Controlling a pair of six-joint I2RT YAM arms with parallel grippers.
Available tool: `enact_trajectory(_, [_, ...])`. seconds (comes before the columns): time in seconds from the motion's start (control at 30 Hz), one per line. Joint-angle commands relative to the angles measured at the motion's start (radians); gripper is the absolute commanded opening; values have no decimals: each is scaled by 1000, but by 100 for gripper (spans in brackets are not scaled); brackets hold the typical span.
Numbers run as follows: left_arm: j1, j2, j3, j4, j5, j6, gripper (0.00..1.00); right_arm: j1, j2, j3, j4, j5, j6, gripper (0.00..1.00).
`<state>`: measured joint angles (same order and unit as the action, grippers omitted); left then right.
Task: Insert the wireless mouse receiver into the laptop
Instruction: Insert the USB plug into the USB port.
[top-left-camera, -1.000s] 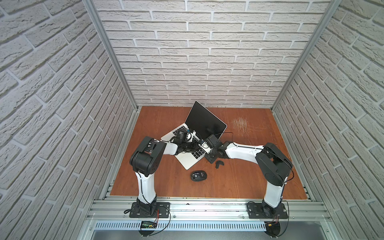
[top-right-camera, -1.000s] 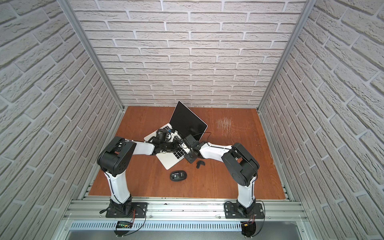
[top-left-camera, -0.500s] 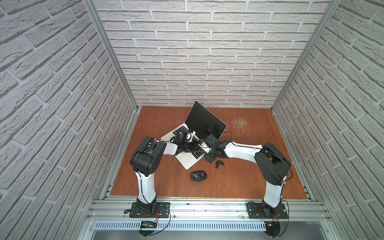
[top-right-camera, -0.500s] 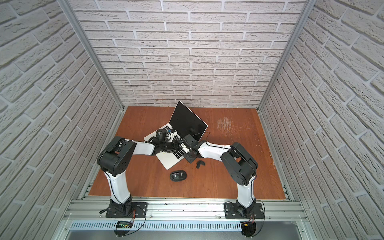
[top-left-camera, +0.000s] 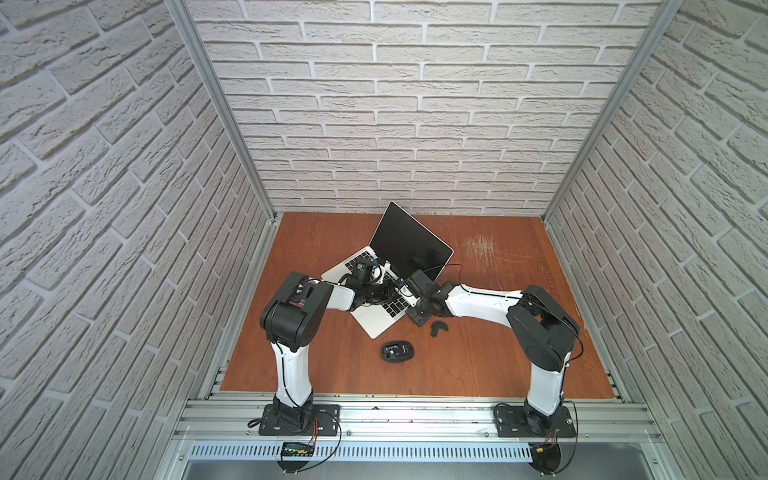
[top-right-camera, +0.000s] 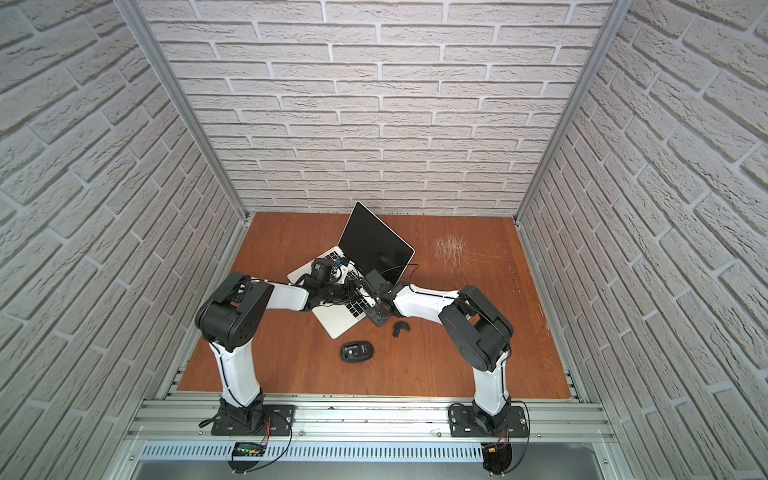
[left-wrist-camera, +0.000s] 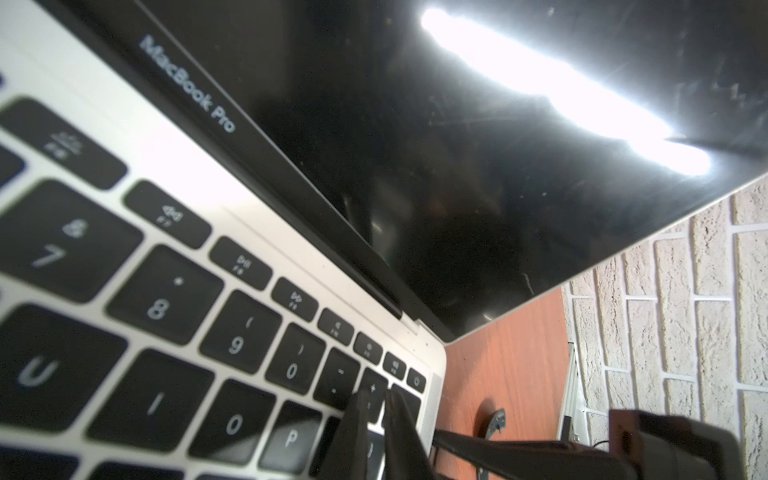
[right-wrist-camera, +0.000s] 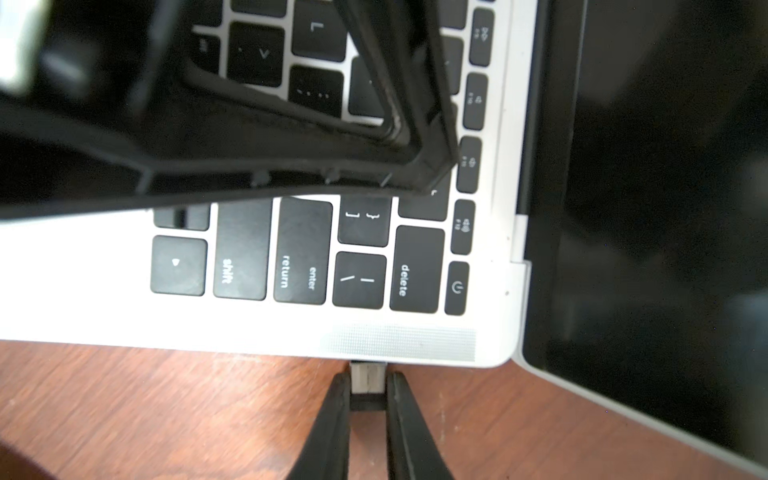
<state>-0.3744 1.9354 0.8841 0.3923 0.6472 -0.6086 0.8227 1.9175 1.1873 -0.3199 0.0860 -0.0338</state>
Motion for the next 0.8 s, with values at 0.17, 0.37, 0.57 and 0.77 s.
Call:
enact_trajectory(0.17, [7, 36, -34, -41, -23, 2, 14, 23, 101, 14, -37, 32, 1, 12])
enact_trajectory(0.37, [10, 37, -39, -38, -24, 2, 13, 21, 121, 34, -38, 32, 28, 11])
enact_trajectory(0.57, [13, 38, -49, -33, -26, 3, 13, 26, 129, 45, -88, 34, 6, 11])
enact_trajectory(0.77, [29, 31, -65, -16, -17, 10, 12, 0, 123, 41, -107, 27, -3, 11])
